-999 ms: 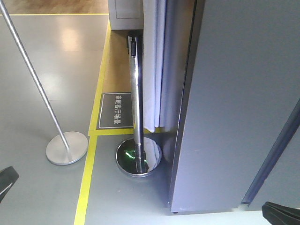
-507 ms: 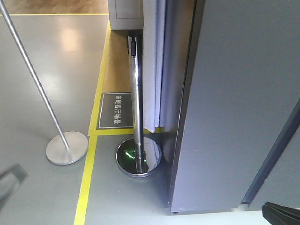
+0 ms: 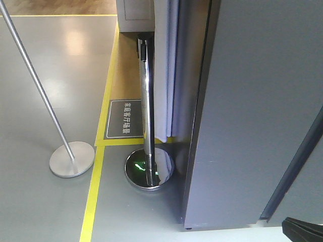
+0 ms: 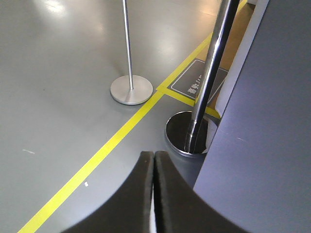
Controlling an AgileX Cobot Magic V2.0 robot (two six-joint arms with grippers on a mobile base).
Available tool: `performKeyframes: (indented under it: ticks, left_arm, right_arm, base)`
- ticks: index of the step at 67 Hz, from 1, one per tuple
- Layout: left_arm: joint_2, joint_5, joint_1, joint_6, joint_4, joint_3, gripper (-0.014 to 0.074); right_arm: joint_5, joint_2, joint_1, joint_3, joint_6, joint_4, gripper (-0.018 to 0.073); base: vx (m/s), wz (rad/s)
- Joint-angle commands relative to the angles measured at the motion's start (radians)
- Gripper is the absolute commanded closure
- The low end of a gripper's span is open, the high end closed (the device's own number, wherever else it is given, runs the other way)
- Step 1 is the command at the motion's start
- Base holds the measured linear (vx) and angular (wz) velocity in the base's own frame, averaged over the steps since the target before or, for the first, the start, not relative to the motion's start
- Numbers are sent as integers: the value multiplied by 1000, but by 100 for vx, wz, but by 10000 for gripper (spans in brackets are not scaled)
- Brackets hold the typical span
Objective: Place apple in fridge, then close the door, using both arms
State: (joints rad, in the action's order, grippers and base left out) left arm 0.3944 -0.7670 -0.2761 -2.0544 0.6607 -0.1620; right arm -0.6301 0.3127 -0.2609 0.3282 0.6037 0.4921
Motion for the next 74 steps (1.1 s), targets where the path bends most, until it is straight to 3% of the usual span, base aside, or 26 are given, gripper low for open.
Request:
performKeyframes:
  ticks: [1,5,8,16,21,26,31,41,50,74]
  left_arm:
    - [6,36,21,304,5,-24,605]
    - [6,77,34,599,21,-20,605]
    - [6,82,43,766,6,-13,605]
    - [6,136,58,1229,-192,21,605]
    - [6,225,61,1435,-358,39,605]
    - [5,357,71,1568,-490,56,605]
    - [4,499,93,1649,-557,76,605]
    - [-21,720,120,1666,-537,135,605]
    - [-107,753,131,1665,-519,207,605]
    - [-415,945,141,1665,-477,204,605]
  right_arm:
    - [56,7,2,26,3,21,561]
    - [56,7,2,26,3,21,561]
    - [56,7,2,26,3,21,561]
    - [56,7,2,26,3,21,561]
    - [56,7,2,26,3,21,561]
    - [56,7,2,26,3,21,561]
    - [56,7,2,26,3,21,561]
    - [56,7,2,26,3,21,561]
    - [56,7,2,26,3,21,561]
    - [57,7,2,26,3,21,561]
  base:
    - [0,0]
    - [0,0]
    - [0,0]
    - [0,0]
    - [0,0]
    - [0,0]
    - [0,0]
    - [0,0]
    - [0,0]
    - [0,0]
